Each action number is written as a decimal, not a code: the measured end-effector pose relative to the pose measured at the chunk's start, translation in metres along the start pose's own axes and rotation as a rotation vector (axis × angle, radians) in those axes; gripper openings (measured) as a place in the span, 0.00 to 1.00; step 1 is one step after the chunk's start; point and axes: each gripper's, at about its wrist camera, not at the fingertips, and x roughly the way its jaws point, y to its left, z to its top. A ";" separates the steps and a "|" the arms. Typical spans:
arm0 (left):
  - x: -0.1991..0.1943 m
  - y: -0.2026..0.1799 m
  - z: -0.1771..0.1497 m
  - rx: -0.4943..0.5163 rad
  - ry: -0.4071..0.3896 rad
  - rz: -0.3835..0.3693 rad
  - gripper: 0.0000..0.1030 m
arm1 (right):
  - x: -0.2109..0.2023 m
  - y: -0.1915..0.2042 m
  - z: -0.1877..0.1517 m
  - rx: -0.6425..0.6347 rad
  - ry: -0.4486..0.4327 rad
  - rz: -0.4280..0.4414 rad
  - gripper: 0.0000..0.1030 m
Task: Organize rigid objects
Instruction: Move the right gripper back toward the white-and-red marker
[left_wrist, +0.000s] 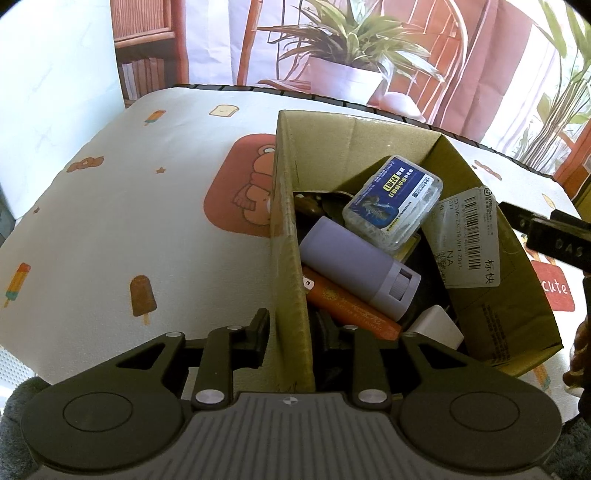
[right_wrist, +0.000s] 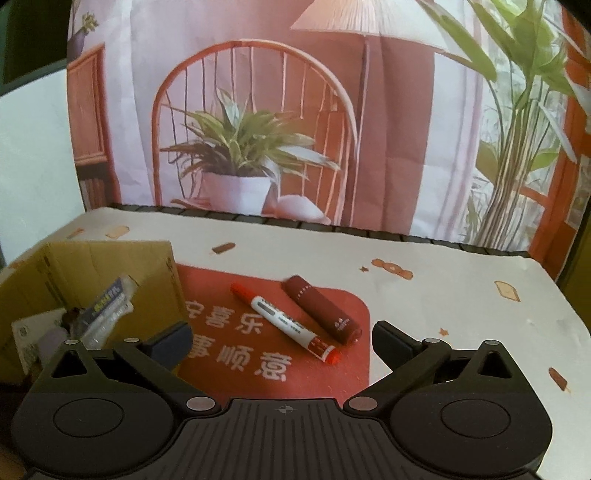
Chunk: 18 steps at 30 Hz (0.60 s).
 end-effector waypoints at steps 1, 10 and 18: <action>0.000 0.000 0.000 0.000 -0.001 0.000 0.32 | 0.000 -0.001 -0.001 0.010 -0.004 0.003 1.00; 0.000 0.000 -0.001 0.000 -0.001 0.002 0.32 | 0.016 -0.015 -0.011 0.025 0.039 -0.020 1.00; 0.000 0.000 -0.001 0.002 0.001 0.003 0.33 | 0.044 -0.017 -0.012 -0.110 0.031 0.030 0.91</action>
